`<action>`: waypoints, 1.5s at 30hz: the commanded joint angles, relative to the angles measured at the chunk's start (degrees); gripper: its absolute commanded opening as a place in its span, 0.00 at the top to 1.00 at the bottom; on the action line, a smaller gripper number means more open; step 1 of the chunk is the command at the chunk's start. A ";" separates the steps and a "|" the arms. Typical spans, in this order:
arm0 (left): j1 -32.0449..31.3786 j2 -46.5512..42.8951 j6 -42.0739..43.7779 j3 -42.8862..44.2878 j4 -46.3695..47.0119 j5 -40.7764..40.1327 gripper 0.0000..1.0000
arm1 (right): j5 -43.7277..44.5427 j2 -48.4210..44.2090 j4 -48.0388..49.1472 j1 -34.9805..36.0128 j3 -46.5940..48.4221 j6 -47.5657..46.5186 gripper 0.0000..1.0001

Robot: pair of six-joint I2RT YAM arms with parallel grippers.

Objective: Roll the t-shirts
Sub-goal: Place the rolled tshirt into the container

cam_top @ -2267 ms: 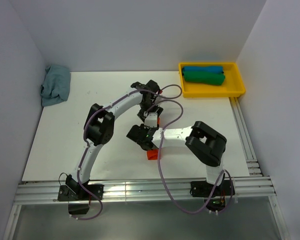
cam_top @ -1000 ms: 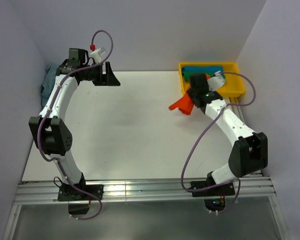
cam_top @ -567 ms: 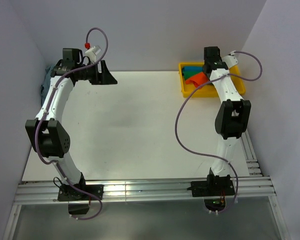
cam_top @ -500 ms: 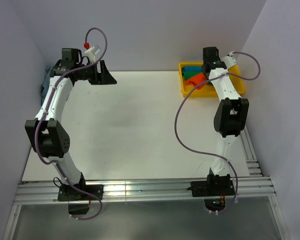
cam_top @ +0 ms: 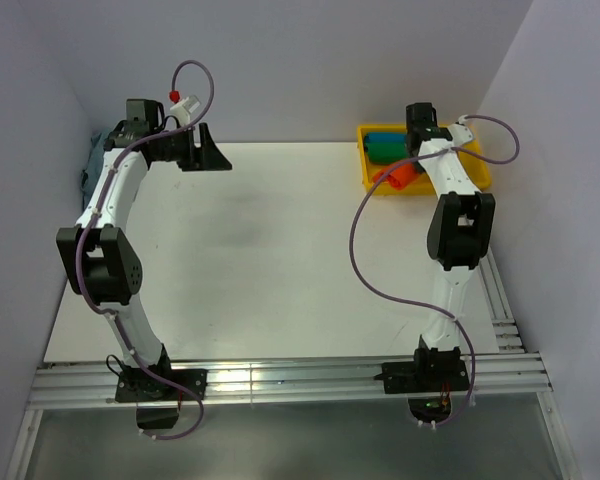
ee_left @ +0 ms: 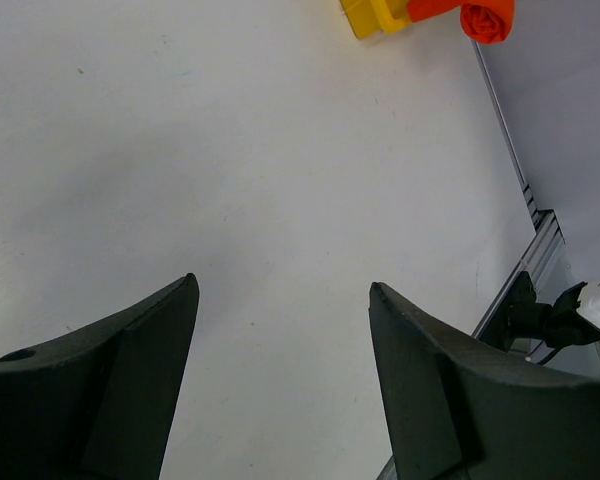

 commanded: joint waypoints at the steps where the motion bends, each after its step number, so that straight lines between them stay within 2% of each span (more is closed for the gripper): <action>1: 0.16 -0.21 1.10 1.27 0.74 2.33 0.26 | 2.95 1.93 0.44 -1.92 3.44 2.19 1.00; 8: 0.25 2.51 1.37 2.76 -0.05 3.12 0.26 | 4.09 7.30 -4.74 -2.71 10.91 4.82 1.00; 18: 0.33 5.15 1.98 4.08 -0.49 4.27 0.26 | 3.66 2.30 -2.82 -2.36 0.46 13.26 1.00; 23: 0.33 4.80 2.42 3.47 -0.76 4.62 0.26 | 2.60 6.77 -7.57 -1.92 7.65 15.29 1.00; 27: 0.42 4.97 2.60 3.29 -0.58 4.79 0.26 | 1.11 6.78 -4.49 -1.75 5.82 16.34 1.00; 32: 0.51 6.20 2.77 4.35 -1.20 5.50 0.26 | -0.21 10.82 -6.78 -1.75 9.68 18.45 1.00; 45: 0.95 7.09 2.95 4.70 -1.37 6.11 0.26 | -3.03 12.14 -0.89 -1.66 5.47 23.46 1.00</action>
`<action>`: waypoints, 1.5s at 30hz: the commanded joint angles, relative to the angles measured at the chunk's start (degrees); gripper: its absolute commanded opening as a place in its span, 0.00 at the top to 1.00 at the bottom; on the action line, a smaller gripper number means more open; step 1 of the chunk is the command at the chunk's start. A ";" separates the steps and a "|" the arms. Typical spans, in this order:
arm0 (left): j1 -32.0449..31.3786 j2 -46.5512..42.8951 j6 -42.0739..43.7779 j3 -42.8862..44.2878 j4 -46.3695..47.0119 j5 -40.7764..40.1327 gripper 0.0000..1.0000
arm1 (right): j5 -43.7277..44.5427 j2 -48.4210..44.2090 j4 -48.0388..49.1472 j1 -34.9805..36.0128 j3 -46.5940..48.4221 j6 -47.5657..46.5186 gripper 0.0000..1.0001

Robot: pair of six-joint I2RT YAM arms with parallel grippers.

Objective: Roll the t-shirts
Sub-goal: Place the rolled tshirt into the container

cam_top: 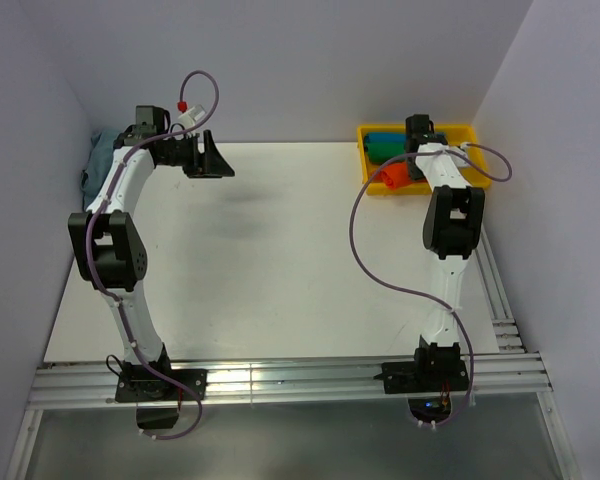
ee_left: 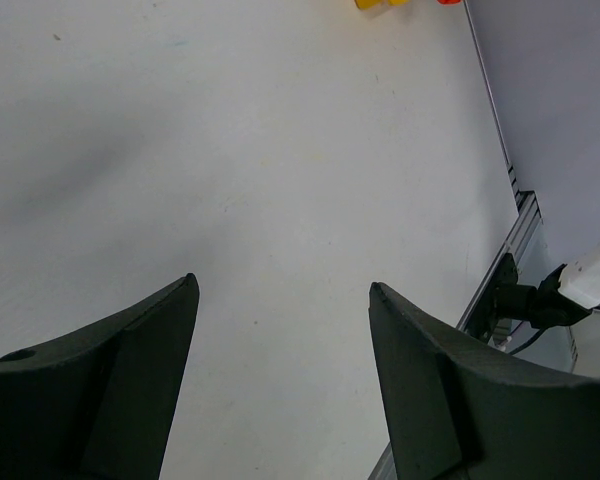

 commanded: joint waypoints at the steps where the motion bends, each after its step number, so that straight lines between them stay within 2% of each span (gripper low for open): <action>1: 0.34 -0.35 1.20 2.75 -0.06 2.07 0.26 | -0.71 0.64 3.54 0.55 -1.89 4.16 1.00; 7: 0.43 -0.17 1.11 2.57 -0.06 2.16 0.26 | -0.80 -1.38 8.74 0.90 -10.15 8.73 1.00; 14: 0.43 0.18 1.02 3.28 -0.50 2.51 0.26 | 2.10 -2.52 10.58 1.87 -13.15 13.21 1.00; 21: 0.43 0.18 1.20 3.63 -0.94 2.51 0.26 | 0.08 -2.79 12.61 1.87 -14.56 14.36 0.99; 22: 0.43 0.18 1.29 3.89 -1.03 2.51 0.26 | -0.36 -2.96 13.13 1.87 -14.82 14.10 0.92; 29: 0.43 -0.17 1.37 4.16 -1.38 2.60 0.26 | -2.73 -3.76 11.82 1.87 -11.93 13.31 0.68; 34: 0.43 -0.26 1.81 4.77 -2.35 2.42 0.26 | -4.31 -3.05 9.09 1.87 -8.06 12.96 0.41; 38: 0.43 -0.35 1.73 5.12 -2.52 2.51 0.26 | -4.75 -3.93 8.83 1.87 -8.23 12.87 0.32; 45: 0.43 0.09 1.64 5.74 -2.87 2.86 0.26 | -5.89 -6.04 8.56 1.87 -9.46 12.52 0.25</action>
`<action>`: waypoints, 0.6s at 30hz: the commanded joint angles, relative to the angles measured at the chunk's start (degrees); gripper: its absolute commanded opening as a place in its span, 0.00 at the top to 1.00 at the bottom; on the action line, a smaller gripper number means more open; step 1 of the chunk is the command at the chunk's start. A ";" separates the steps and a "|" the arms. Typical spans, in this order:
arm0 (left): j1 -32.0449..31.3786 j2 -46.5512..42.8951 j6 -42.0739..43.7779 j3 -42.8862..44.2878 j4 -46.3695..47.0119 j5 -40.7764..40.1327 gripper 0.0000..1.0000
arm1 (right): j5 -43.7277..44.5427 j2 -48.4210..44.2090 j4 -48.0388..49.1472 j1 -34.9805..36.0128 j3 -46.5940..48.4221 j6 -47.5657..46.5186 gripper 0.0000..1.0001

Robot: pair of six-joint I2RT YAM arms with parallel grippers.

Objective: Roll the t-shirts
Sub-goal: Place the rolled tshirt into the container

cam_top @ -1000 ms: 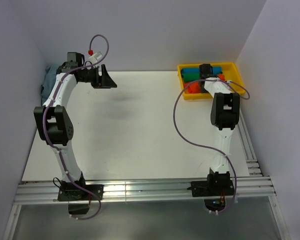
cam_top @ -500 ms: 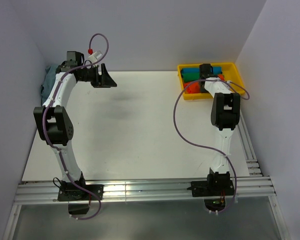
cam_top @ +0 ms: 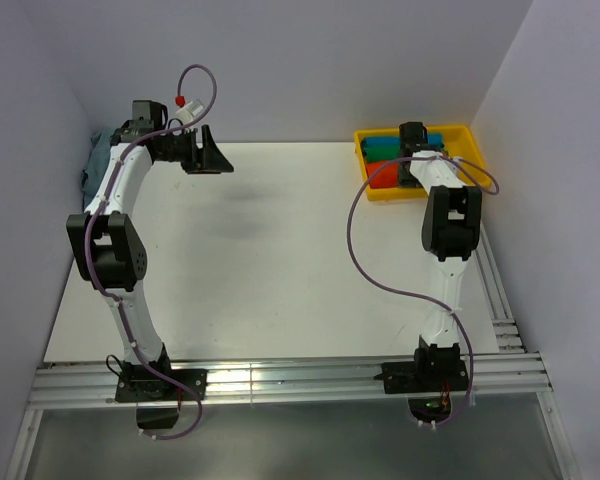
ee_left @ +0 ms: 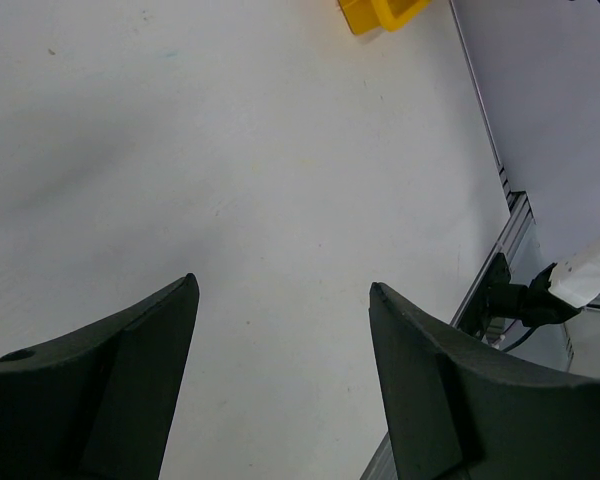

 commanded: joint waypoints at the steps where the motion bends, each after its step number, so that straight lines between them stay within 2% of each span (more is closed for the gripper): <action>1: 0.27 0.05 1.57 2.70 -0.38 2.25 0.25 | -0.56 -4.25 -3.28 0.40 -0.43 -0.58 0.24; 7: 0.27 0.84 1.66 3.49 -0.91 2.16 0.25 | -1.70 -5.39 -4.77 0.32 0.53 -1.19 0.11; 12: 0.27 1.89 1.57 5.16 -2.05 2.34 0.25 | -3.20 -6.09 -6.88 -0.65 2.02 -1.63 0.07; 14: 0.27 2.16 1.40 5.51 -2.23 2.34 0.25 | -3.90 -6.79 -6.88 -1.00 2.02 -2.24 0.00; 18: 0.27 2.69 1.49 6.57 -2.93 2.16 0.25 | -5.31 -7.06 -8.37 -1.79 3.08 -2.77 0.00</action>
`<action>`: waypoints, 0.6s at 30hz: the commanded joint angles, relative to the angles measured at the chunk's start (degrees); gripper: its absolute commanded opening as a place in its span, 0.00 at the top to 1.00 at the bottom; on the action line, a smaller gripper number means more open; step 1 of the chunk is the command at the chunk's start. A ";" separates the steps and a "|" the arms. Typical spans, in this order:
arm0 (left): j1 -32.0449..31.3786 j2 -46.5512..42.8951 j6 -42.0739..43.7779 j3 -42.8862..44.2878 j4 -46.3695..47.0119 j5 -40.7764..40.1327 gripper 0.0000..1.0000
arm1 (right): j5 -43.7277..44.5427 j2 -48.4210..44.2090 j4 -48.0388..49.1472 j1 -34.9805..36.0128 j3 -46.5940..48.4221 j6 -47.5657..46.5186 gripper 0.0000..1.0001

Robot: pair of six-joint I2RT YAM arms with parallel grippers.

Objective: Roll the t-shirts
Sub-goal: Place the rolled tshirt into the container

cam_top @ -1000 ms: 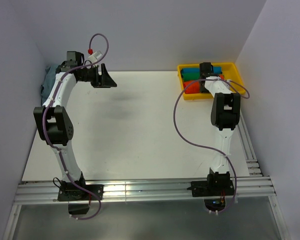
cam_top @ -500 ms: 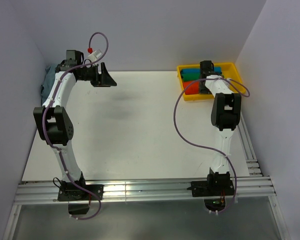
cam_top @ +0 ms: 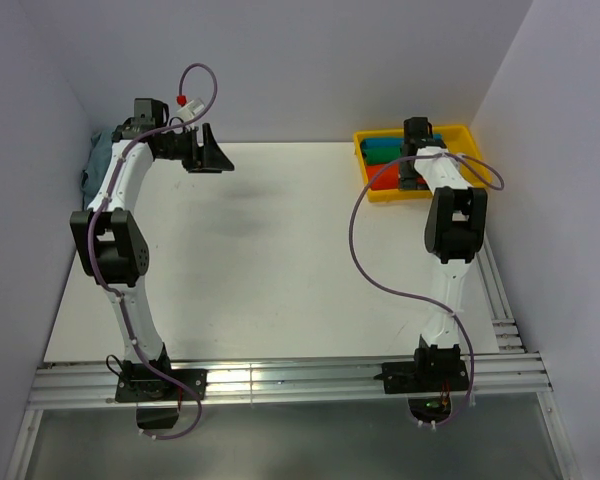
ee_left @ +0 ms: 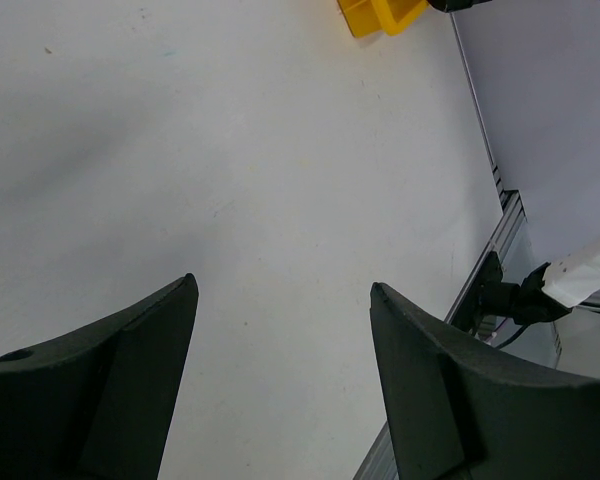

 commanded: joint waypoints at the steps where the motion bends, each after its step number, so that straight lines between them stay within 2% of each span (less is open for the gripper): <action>1: 0.27 0.30 1.53 3.20 -1.05 1.42 0.25 | -0.76 -4.63 -3.55 -1.14 2.10 -1.29 0.00; 18: 0.27 0.40 2.41 4.44 -2.20 0.19 0.23 | -5.60 -10.17 0.40 -3.34 1.22 -7.35 0.00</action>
